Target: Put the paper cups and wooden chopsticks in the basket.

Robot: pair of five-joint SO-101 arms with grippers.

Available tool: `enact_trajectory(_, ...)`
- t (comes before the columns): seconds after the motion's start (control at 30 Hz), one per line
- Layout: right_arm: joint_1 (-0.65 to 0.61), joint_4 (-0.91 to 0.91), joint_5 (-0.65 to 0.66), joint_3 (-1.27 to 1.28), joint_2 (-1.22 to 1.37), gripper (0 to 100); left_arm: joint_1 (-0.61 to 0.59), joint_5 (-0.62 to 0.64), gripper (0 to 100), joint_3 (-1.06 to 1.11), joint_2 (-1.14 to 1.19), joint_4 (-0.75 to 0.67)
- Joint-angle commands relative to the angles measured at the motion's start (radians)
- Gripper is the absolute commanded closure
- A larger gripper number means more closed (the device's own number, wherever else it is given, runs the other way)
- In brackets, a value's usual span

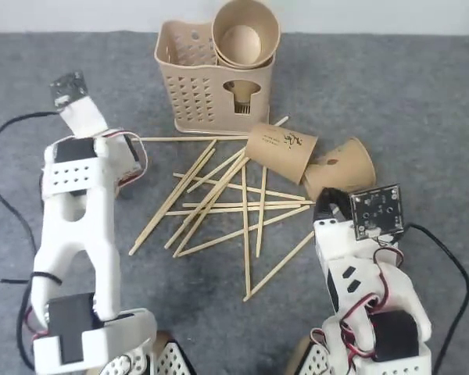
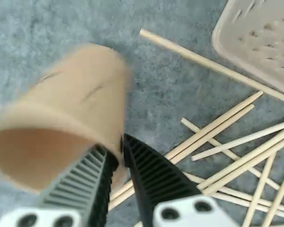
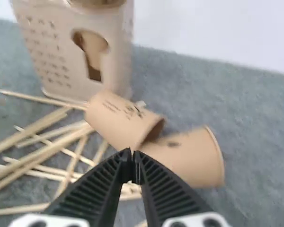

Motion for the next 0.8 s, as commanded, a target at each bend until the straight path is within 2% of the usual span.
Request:
enact_trajectory(0.0,-0.073,-0.074,-0.009,-0.012,0.005,99.0,-0.023,-0.048,99,-0.12,-0.006,0.087)
enact_trajectory(0.13,-0.128,-0.177,-0.008,-0.009,0.007,98.9,-0.038,-0.089,99,-0.229,-0.006,0.186)
enact_trajectory(0.27,-0.133,-0.343,0.011,-0.009,0.067,99.0,-0.034,-0.11,99,-0.326,-0.006,0.264)
enact_trajectory(0.47,-0.159,-0.588,0.012,-0.041,0.346,99.0,-0.035,-0.117,99,-0.372,-0.006,0.296)
enact_trajectory(0.77,-0.16,-0.885,0.014,-0.222,0.8,98.7,-0.04,-0.144,99,-0.372,-0.006,0.29)
